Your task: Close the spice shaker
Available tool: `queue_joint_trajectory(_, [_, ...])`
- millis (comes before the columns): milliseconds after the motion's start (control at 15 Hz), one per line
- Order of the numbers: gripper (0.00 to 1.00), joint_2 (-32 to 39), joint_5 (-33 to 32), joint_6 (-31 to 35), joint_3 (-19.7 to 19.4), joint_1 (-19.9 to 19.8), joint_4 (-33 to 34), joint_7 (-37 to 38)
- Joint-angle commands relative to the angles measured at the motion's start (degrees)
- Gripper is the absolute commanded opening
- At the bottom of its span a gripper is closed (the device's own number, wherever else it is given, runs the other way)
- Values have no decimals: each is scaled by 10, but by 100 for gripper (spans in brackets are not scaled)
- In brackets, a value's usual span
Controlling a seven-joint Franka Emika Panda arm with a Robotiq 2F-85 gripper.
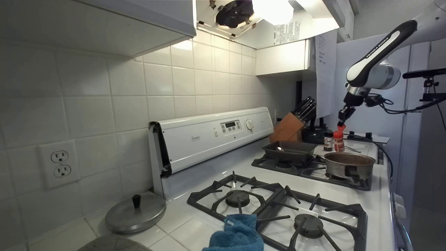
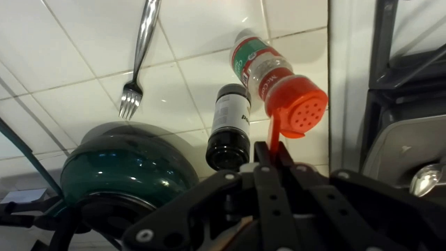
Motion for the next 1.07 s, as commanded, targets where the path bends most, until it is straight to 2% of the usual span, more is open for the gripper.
queue_joint_trajectory(0, [1,-14,40,18,17,-15,-28,-27])
queue_joint_trajectory(533, [1,-15,27,42,7,-21,-46,-21])
queue_joint_trajectory(1000, [1,-10,-11,42,-13,-14,-42,-2])
